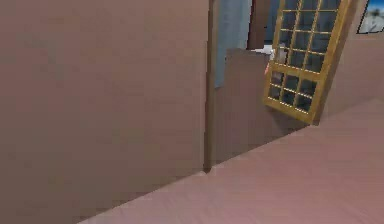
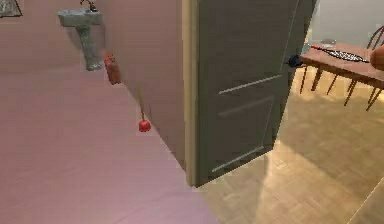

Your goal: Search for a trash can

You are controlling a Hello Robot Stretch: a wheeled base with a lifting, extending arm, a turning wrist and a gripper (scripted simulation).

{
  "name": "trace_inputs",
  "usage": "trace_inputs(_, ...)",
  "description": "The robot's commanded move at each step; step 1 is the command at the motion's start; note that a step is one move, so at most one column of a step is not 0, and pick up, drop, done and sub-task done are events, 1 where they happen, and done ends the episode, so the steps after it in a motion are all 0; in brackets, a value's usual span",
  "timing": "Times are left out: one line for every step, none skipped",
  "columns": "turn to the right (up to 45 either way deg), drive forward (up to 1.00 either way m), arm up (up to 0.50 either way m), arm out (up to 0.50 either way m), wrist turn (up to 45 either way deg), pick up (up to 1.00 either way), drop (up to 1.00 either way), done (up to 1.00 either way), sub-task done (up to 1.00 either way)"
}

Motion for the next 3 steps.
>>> trace_inputs(24.0,0.00,0.00,0.00,0.0,0.00,0.00,0.00,0.00)
trace_inputs(0.0,1.00,0.00,0.00,0.0,0.00,0.00,0.00,0.00)
trace_inputs(0.0,0.40,0.00,0.00,0.0,0.00,0.00,0.00,0.00)
